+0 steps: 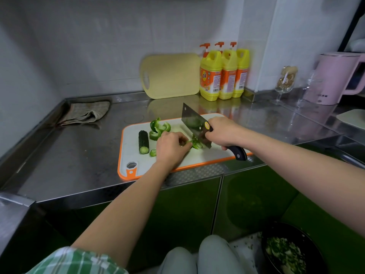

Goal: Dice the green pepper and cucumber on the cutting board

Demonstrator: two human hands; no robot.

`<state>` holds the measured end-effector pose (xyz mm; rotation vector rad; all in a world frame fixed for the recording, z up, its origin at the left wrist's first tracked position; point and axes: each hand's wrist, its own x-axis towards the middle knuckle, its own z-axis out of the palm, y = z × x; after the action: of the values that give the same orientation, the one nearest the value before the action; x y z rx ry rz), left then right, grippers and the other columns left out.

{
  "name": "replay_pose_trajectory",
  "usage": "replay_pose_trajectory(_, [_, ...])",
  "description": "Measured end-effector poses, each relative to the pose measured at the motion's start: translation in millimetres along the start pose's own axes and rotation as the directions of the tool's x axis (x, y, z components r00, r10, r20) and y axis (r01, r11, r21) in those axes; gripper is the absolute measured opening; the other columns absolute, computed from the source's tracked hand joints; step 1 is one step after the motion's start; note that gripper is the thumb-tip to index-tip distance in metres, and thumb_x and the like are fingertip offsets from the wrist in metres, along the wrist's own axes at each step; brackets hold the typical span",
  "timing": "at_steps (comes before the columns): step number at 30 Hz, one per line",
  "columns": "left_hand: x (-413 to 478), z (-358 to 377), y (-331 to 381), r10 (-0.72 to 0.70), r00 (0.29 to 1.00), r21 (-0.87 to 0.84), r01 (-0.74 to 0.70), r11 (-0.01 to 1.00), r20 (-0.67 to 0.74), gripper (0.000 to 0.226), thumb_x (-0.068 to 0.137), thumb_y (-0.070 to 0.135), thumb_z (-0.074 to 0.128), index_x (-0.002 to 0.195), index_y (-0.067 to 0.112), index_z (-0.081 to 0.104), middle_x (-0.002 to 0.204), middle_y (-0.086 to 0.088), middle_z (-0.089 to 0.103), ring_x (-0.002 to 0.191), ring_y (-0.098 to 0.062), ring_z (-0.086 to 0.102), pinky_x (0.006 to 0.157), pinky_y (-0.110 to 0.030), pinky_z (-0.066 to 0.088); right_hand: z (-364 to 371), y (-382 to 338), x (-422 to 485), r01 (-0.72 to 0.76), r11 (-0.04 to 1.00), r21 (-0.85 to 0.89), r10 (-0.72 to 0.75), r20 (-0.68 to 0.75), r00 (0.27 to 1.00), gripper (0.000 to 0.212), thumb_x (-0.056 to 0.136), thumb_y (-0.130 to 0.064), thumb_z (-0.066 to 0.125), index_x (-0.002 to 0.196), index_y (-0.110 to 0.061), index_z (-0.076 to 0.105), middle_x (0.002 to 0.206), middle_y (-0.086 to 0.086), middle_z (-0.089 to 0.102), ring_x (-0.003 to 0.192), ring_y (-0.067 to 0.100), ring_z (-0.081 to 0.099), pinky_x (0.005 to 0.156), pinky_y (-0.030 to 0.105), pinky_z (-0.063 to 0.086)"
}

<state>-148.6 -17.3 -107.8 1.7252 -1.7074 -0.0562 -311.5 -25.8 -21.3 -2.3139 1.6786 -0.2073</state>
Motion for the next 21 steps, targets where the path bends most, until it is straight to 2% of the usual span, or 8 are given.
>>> replay_pose_trajectory(5, [2, 3, 2, -0.003, 1.0, 0.038, 0.003, 0.999, -0.003, 0.024, 0.079, 0.046, 0.072, 0.092, 0.025, 0.073, 0.085, 0.003, 0.069, 0.093, -0.023, 0.052, 0.075, -0.036, 0.046, 9, 3, -2, -0.025, 1.0, 0.005, 0.025, 0.046, 0.999, 0.02, 0.091, -0.01, 0.043, 0.099, 0.001, 0.057, 0.09, 0.023, 0.066, 0.046, 0.027, 0.061, 0.042, 0.025, 0.046])
replay_pose_trajectory(11, [4, 5, 2, -0.011, 1.0, 0.025, 0.01, 1.0, 0.008, 0.021, 0.079, 0.043, 0.074, 0.094, 0.028, 0.074, 0.085, 0.007, 0.069, 0.092, -0.021, 0.052, 0.076, -0.035, 0.046, 12, 1, -1, -0.02, 0.999, -0.029, 0.021, 0.049, 0.999, 0.011, 0.089, -0.007, 0.044, 0.085, -0.002, 0.053, 0.082, 0.025, 0.066, 0.044, 0.029, 0.06, 0.04, 0.023, 0.044])
replay_pose_trajectory(15, [5, 5, 3, -0.017, 1.0, 0.0, 0.017, 1.0, 0.015, 0.018, 0.079, 0.041, 0.075, 0.092, 0.03, 0.074, 0.082, 0.008, 0.067, 0.092, -0.021, 0.051, 0.074, -0.035, 0.045, 13, -2, 3, -0.028, 0.999, -0.031, 0.03, 0.063, 0.998, 0.01, 0.088, -0.004, 0.042, 0.083, -0.002, 0.05, 0.072, 0.022, 0.061, 0.043, 0.029, 0.057, 0.039, 0.022, 0.042])
replay_pose_trajectory(18, [5, 5, 3, -0.019, 1.0, -0.001, 0.019, 1.0, 0.021, 0.019, 0.079, 0.041, 0.076, 0.094, 0.03, 0.075, 0.084, 0.007, 0.068, 0.093, -0.021, 0.051, 0.073, -0.034, 0.044, 21, -2, 7, -0.033, 0.999, -0.011, 0.033, -0.01, 0.999, 0.01, 0.089, -0.006, 0.043, 0.082, -0.005, 0.05, 0.068, 0.015, 0.058, 0.042, 0.025, 0.057, 0.042, 0.023, 0.044])
replay_pose_trajectory(21, [6, 4, 1, -0.013, 0.999, 0.012, 0.013, 1.0, 0.042, 0.021, 0.082, 0.042, 0.073, 0.099, 0.031, 0.075, 0.089, 0.005, 0.071, 0.096, -0.022, 0.05, 0.075, -0.034, 0.043, 27, 4, 11, -0.038, 0.996, 0.081, 0.046, -0.092, 0.995, 0.01, 0.093, -0.012, 0.044, 0.085, -0.007, 0.049, 0.071, 0.012, 0.058, 0.044, 0.023, 0.059, 0.045, 0.025, 0.044])
